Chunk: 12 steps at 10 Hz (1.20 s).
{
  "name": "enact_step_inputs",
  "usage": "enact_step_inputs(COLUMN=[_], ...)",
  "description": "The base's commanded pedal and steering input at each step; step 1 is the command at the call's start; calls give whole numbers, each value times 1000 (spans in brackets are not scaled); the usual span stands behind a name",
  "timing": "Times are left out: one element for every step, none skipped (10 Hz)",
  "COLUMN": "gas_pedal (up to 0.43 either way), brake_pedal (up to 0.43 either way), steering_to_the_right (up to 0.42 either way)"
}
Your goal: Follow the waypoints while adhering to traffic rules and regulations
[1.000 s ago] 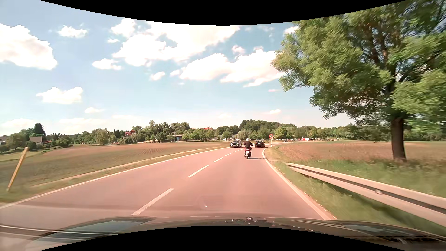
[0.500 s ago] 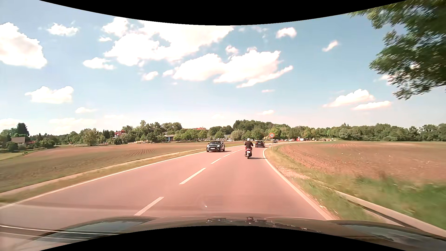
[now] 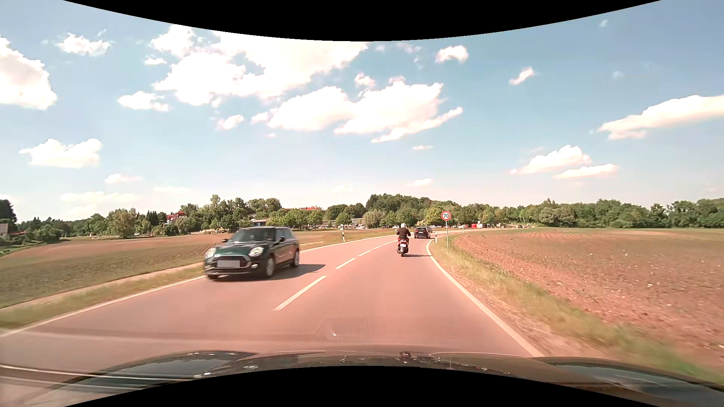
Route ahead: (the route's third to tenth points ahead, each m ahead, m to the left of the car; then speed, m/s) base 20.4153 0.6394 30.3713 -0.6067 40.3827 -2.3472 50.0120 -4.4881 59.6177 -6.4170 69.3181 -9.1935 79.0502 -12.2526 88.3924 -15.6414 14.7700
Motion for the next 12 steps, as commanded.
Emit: enact_step_inputs(gas_pedal=[268,268,268,268,268,268,268,268,268,268,268,268], brake_pedal=[12,12,12,12,12,12,12,12,12,6,12,12], steering_to_the_right=[32,33,33,33,32,30,29,29,28,26,24,23])
